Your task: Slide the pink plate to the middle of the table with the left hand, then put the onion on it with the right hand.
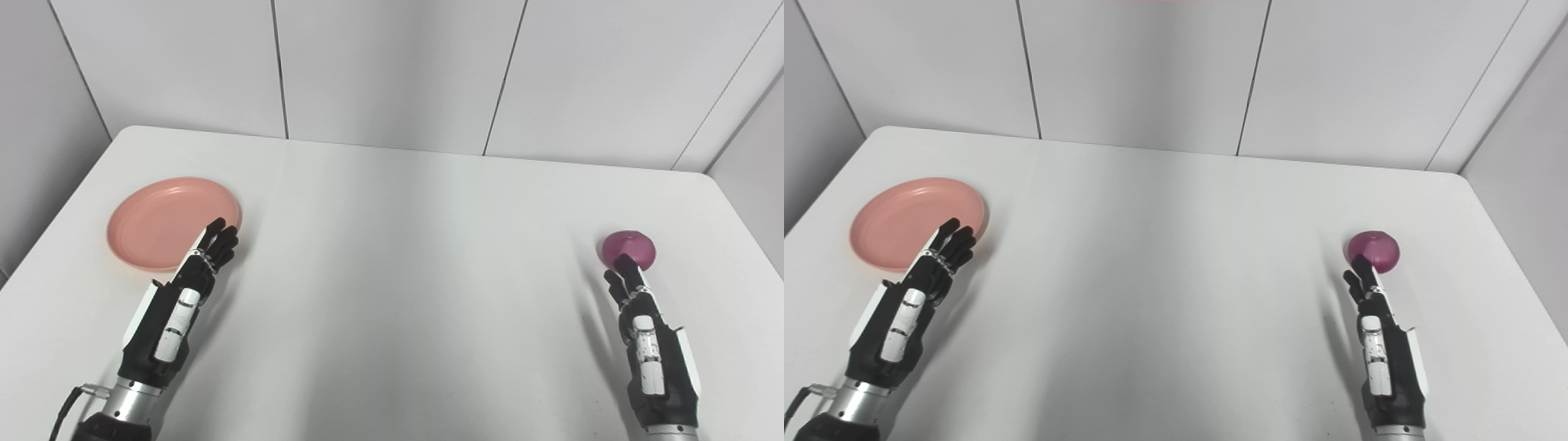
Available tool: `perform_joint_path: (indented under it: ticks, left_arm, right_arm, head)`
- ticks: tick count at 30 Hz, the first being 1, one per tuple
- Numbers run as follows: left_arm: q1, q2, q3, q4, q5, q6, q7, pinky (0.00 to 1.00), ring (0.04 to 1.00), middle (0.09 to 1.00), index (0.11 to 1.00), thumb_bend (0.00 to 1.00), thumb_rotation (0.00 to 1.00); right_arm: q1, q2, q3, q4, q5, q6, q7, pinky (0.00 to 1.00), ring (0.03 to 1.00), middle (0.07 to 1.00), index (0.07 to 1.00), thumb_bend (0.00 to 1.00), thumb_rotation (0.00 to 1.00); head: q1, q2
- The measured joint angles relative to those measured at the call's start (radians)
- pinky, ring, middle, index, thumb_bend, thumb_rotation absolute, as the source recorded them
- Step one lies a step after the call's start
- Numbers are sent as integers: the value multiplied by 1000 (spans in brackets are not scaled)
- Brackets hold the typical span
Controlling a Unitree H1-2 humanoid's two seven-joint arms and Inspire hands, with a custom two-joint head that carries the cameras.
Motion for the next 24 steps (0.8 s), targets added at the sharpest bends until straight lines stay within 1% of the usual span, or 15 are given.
perform_joint_path:
  ticks: [2, 7, 15, 16, 17, 19, 21, 22, 23, 24]
  left_arm:
    - [0, 0, 0, 0, 0, 0, 0, 967, 963, 960, 948, 446, 1000]
    - [0, 0, 0, 0, 0, 0, 0, 961, 962, 960, 948, 452, 1000]
    - [0, 0, -1, 0, 2, -1, 0, 961, 960, 958, 945, 470, 1000]
    - [1, 0, -1, 0, 2, -1, 0, 959, 958, 956, 943, 476, 1000]
    - [1, 0, -1, 0, 3, -1, 0, 956, 953, 954, 938, 481, 1000]
    - [0, 0, -2, 0, 3, -2, 0, 949, 946, 949, 929, 487, 1000]
    - [0, 0, -2, 0, 4, -6, 0, 946, 947, 950, 927, 492, 1000]
    - [0, -1, -3, 0, 7, -8, 1, 944, 948, 950, 927, 494, 1000]
    - [0, -2, -5, 0, 18, -9, 7, 941, 947, 949, 925, 496, 1000]
    - [0, -3, -8, -1, 37, -9, 18, 944, 948, 948, 924, 500, 1000]
  right_arm:
    - [0, 0, 0, 0, 0, 0, 0, 980, 950, 960, 953, 282, 1000]
    - [0, 0, 0, 0, -1, 0, -2, 977, 947, 960, 952, 299, 1000]
    - [0, 0, 0, 0, -3, 0, -9, 987, 954, 968, 960, 278, 1000]
    - [0, 0, 0, 1, -2, 0, -9, 991, 955, 968, 961, 277, 1000]
    - [0, -1, 0, 1, 1, 0, -7, 997, 960, 973, 965, 269, 1000]
    - [0, -3, 0, 1, 7, 0, -3, 1000, 962, 980, 976, 236, 1000]
    - [0, -4, 1, 1, 11, 0, 2, 1000, 967, 986, 984, 222, 1000]
    - [1, -5, 1, 1, 13, 0, 5, 1000, 969, 988, 986, 218, 1000]
    - [1, -6, 1, 1, 17, 0, 7, 1000, 972, 992, 990, 215, 1000]
    - [1, -9, 1, 3, 22, -1, 11, 1000, 976, 997, 995, 208, 1000]
  head:
    - [2, -2]
    - [6, -3]
    - [18, -8]
    - [43, -8]
    - [43, -8]
    - [113, -14]
    - [121, -14]
    - [155, -18]
    - [155, -18]
    - [196, -23]
